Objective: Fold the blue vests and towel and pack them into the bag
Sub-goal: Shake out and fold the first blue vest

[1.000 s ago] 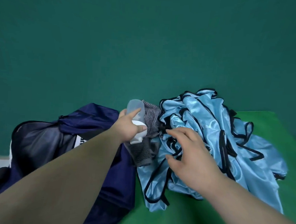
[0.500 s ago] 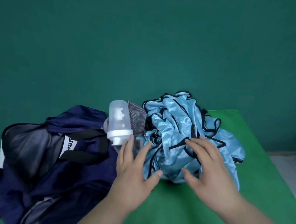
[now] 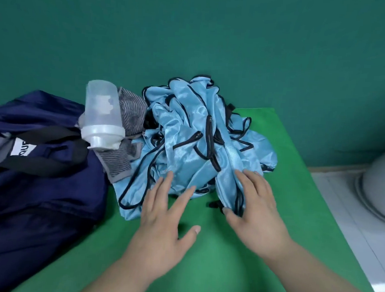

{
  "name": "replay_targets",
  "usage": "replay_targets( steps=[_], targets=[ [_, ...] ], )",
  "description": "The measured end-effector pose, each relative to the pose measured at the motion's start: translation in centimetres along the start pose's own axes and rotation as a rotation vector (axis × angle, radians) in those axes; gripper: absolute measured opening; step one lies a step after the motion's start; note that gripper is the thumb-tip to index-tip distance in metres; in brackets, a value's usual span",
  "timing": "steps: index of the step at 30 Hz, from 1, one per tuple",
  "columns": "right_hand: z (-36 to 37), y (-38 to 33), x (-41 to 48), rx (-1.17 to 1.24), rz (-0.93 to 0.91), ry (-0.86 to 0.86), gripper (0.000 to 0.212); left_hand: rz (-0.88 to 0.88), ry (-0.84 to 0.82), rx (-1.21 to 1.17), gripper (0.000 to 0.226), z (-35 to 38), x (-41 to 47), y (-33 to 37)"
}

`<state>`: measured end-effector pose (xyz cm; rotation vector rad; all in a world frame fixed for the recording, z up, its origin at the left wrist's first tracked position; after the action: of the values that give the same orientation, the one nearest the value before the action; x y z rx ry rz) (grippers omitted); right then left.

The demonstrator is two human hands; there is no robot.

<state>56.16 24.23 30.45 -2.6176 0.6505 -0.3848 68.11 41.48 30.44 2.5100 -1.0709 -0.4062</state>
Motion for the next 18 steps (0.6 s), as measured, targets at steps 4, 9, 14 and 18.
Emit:
replay_targets(
  steps=[4,9,14,18],
  targets=[
    [1.3,1.8,-1.6,0.071,-0.002,0.056,0.079,0.023,-0.022,0.047,0.072,3.0,0.2,0.7],
    [3.0,3.1,-2.8,0.076,-0.030,0.170,0.055,0.101,0.137,0.079,0.071,5.6,0.5,0.2],
    [3.2,3.6,-3.6,0.073,-0.053,0.324,0.009,0.175,0.237,0.023,0.067,6.5,0.0,-0.3],
    [3.4,3.3,-3.7,0.068,-0.072,0.324,0.007,0.181,0.250,0.035,0.066,6.6,-0.1,-0.4]
  ],
)
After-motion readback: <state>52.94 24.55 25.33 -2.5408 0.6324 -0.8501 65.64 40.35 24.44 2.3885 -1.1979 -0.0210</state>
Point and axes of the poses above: each hand's wrist, its own x-axis towards the middle knuckle, its own z-axis out of the palm, y = z × x, the point moved 6 cm from there along x, towards the middle knuckle, and after that the axes turned 10 degrees about -z, right-handed, at the moved point
